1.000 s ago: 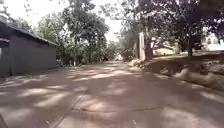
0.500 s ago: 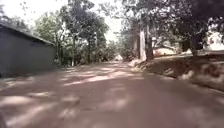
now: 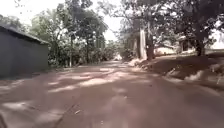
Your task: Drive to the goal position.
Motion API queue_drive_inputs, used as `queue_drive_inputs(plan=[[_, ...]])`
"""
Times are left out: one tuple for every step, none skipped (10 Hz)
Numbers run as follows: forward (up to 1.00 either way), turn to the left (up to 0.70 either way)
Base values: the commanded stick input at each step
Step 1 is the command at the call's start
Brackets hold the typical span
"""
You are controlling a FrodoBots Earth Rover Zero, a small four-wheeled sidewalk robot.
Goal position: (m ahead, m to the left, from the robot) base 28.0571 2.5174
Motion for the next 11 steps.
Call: queue_drive_inputs(plan=[[1.0, 0.0], [1.0, 0.0], [1.0, 0.0], [1.0, 0.0], [1.0, 0.0], [1.0, 0.0], [1.0, 0.0], [1.0, 0.0], [1.0, 0.0], [1.0, 0.0], [1.0, 0.0]])
